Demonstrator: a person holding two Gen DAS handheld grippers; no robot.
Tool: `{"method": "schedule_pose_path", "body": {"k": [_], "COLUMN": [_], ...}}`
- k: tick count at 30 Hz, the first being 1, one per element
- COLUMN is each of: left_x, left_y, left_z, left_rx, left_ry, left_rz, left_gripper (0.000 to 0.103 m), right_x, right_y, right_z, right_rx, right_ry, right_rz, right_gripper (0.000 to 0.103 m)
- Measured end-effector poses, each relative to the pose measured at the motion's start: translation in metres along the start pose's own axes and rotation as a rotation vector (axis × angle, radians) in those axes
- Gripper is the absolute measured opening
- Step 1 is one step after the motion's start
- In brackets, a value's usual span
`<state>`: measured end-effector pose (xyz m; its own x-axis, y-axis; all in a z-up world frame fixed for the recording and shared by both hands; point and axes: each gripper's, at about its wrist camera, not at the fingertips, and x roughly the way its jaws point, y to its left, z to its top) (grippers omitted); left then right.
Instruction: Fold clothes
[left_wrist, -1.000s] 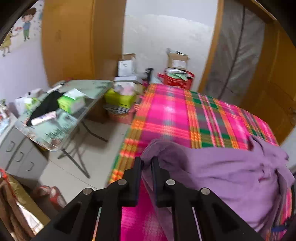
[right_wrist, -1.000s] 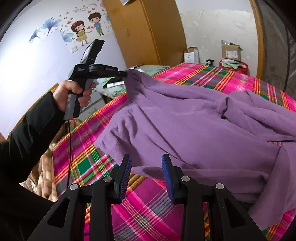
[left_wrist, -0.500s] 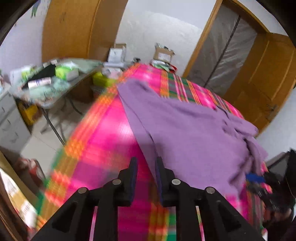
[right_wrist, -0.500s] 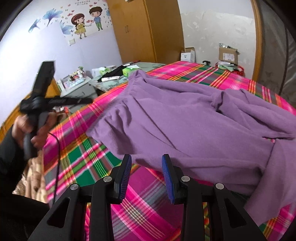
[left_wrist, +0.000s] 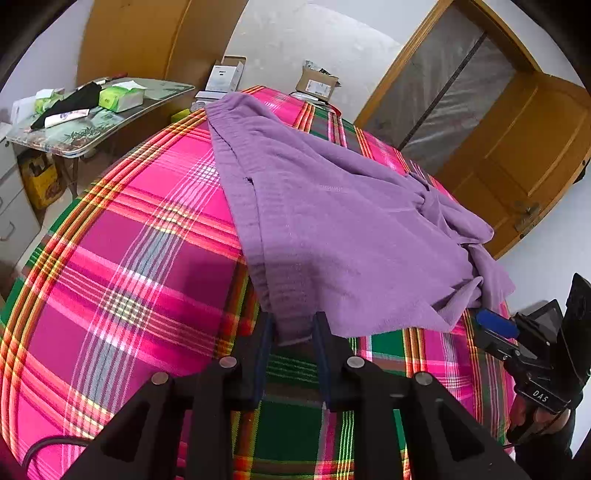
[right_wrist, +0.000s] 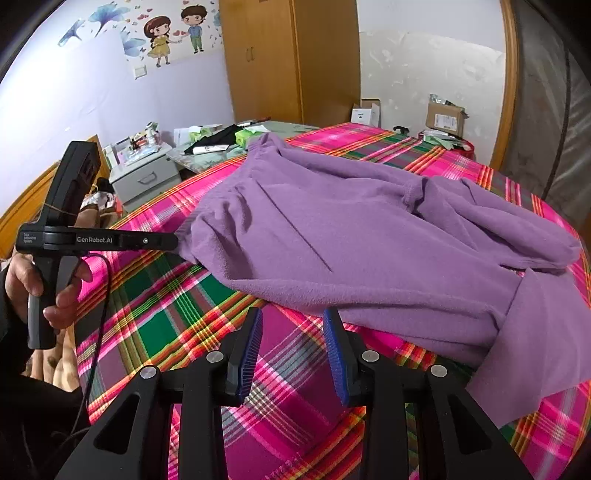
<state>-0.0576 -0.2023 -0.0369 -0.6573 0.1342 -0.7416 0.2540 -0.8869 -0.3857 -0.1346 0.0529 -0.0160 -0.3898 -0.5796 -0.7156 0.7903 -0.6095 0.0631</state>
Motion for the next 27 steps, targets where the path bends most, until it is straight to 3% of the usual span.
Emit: {"method": "schedule_pose_path", "body": {"k": [11, 17, 23, 25, 26, 27], "left_x": [0.0, -0.003, 0.0, 0.0, -0.001, -0.002], "left_y": [-0.008, -0.002, -0.004, -0.005, -0.005, -0.006], "left_z": [-0.004, -0.009, -0.006, -0.005, -0.005, -0.005], "left_rx": [0.096, 0.034, 0.007, 0.011, 0.016, 0.021], "left_ry": [-0.047, -0.044, -0.058, -0.066, -0.07, -0.075], "left_rz": [0.033, 0.002, 0.024, 0.039, 0.043, 0.047], "left_gripper": [0.024, 0.024, 0.025, 0.019, 0.009, 0.006], "right_x": [0.008, 0.013, 0.02, 0.02, 0.02, 0.02], "right_y": [-0.004, -0.004, 0.001, 0.002, 0.002, 0.002], "right_z": [0.003, 0.006, 0.008, 0.009, 0.009, 0.009], "right_rx": [0.0, -0.004, -0.012, -0.013, -0.013, -0.014], "right_ry": [0.018, 0.022, 0.029, 0.028, 0.027, 0.026], "right_rz": [0.004, 0.007, 0.021, 0.022, 0.021, 0.019], "right_gripper": [0.036, 0.036, 0.036, 0.036, 0.036, 0.036]}}
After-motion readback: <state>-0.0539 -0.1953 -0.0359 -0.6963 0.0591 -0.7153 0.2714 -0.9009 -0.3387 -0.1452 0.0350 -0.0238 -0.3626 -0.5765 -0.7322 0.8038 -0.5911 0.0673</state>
